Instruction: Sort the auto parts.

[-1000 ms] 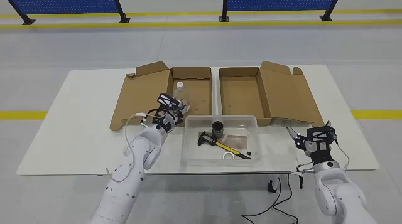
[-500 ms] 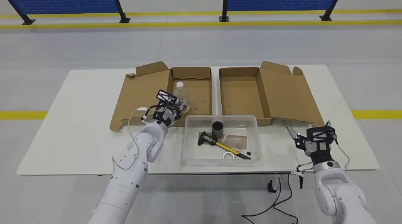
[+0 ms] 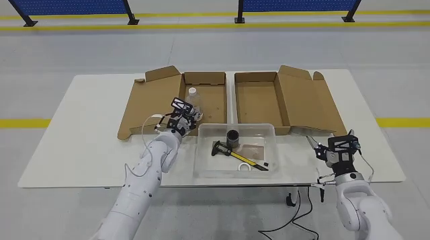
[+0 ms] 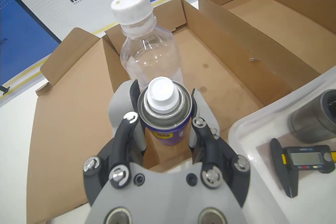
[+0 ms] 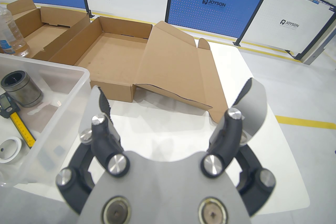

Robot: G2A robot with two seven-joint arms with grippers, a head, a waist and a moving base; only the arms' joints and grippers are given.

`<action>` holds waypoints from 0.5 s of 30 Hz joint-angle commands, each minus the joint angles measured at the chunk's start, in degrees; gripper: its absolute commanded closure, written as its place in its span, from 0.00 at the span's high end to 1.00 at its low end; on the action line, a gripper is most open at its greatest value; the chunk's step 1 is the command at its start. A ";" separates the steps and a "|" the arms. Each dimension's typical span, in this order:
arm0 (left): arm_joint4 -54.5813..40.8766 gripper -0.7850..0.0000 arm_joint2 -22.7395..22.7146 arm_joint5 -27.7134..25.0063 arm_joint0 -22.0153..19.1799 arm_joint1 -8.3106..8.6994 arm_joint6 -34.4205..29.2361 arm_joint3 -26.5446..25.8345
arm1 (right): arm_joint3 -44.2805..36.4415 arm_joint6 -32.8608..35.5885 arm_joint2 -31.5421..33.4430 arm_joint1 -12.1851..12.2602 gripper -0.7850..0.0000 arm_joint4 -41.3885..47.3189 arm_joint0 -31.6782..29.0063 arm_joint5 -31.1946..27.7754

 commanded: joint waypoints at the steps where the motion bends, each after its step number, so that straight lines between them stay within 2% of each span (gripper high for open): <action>1: -0.19 0.17 0.07 0.23 -0.18 -0.04 -0.10 0.42 | 0.00 0.00 0.00 0.00 1.00 0.00 0.00 0.00; 2: -0.22 0.23 0.08 0.36 -0.28 -0.06 -0.03 0.65 | 0.00 0.00 0.00 0.00 1.00 0.00 0.00 0.00; 3: -0.26 0.25 0.09 0.47 -0.38 -0.07 -0.04 0.92 | 0.00 0.00 0.00 0.00 1.00 0.00 0.00 0.00; 9: -0.46 0.26 0.37 1.03 -0.90 -0.18 0.19 2.06 | 0.00 0.00 0.00 0.00 1.00 0.00 0.00 0.00; 13: -0.47 0.20 0.60 1.43 -1.29 -0.27 0.57 2.77 | 0.00 0.00 0.00 0.00 1.00 0.00 0.00 0.00; 15: -0.52 0.24 0.75 1.57 -1.43 -0.32 0.70 3.05 | 0.00 0.00 0.00 0.00 1.00 0.00 0.00 0.00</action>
